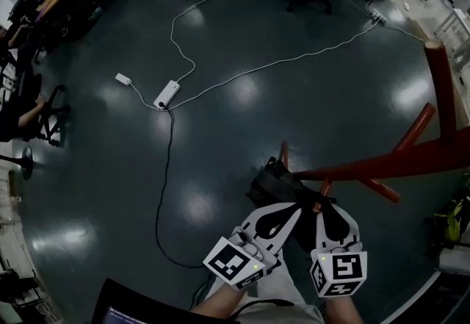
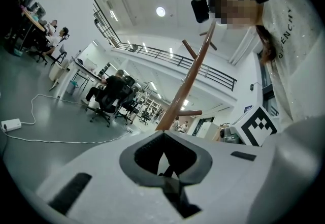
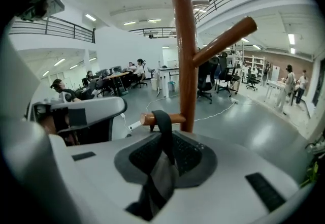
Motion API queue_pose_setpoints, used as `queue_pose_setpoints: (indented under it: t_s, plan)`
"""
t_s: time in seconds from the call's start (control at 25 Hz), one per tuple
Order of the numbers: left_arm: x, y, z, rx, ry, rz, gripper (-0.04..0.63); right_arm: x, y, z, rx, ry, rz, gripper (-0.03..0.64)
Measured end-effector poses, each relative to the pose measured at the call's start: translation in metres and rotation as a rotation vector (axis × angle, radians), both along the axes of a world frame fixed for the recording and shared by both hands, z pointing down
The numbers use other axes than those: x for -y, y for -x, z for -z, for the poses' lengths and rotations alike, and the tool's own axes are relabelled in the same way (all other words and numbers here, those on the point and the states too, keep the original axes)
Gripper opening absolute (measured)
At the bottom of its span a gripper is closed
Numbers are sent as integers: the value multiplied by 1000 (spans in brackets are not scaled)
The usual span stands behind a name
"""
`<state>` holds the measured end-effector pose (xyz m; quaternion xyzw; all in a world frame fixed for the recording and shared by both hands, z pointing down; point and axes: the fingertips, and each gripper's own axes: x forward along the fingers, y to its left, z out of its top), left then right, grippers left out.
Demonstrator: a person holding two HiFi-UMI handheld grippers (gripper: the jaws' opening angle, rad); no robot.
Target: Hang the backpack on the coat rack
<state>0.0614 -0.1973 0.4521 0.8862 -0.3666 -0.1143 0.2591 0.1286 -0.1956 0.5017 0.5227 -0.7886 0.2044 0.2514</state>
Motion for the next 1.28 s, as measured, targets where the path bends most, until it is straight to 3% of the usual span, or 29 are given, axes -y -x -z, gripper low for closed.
queue_pose_setpoints:
  t_s: [0.24,0.44,0.56,0.72,0.96,1.12,1.28]
  plan:
    - [-9,6,-8,19,-19,10,11,1,-5,-4,-58,-6,-7,45]
    - [-14,13,-8,21,-17,15,11,-7,5,-2,-41,-17,31,48]
    - [-18,12,0,3,-3,12,11,-20,15,-5,31,4,59,93]
    - [-26,13,1,16,-21,6,11,-33,28,3,165,8,78,104]
    - [-40,11,6,27,-46,-20,11,-65,37,0,299,145,91,101]
    - [-49,8,24,21,-73,-54,11,-77,40,28,369,97,73,77]
    - [-64,9,41,30,-118,-79,11,-86,43,65,313,-9,88,44]
